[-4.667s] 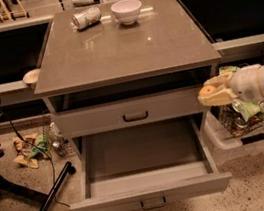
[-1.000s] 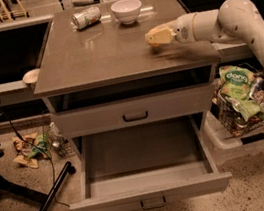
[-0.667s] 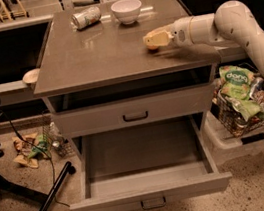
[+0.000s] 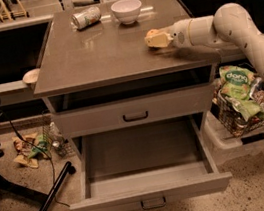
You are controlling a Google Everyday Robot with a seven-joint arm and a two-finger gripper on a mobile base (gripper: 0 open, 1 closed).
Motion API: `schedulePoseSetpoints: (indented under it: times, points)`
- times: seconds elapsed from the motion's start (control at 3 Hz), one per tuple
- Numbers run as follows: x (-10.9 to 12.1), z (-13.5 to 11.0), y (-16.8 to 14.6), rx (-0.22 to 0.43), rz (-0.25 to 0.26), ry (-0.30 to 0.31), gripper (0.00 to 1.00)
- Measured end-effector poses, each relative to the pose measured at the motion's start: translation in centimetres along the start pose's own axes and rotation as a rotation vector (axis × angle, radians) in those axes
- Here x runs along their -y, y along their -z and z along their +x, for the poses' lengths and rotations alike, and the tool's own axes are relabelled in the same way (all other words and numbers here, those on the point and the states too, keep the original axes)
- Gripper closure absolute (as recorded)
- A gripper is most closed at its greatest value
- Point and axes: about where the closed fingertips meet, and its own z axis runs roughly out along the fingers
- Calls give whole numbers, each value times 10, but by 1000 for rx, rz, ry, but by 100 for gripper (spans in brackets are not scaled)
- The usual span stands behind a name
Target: Pick orange from middle drawer and place on counter
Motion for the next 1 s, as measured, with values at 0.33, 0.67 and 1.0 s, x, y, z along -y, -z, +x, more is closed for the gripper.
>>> schedulePoseSetpoints:
  times: [0.33, 0.67, 1.0]
  points:
    - [2, 2, 2, 4, 1, -5, 0]
    - [7, 3, 17, 18, 23, -8, 0]
    - [11, 3, 49, 51, 68, 0, 0]
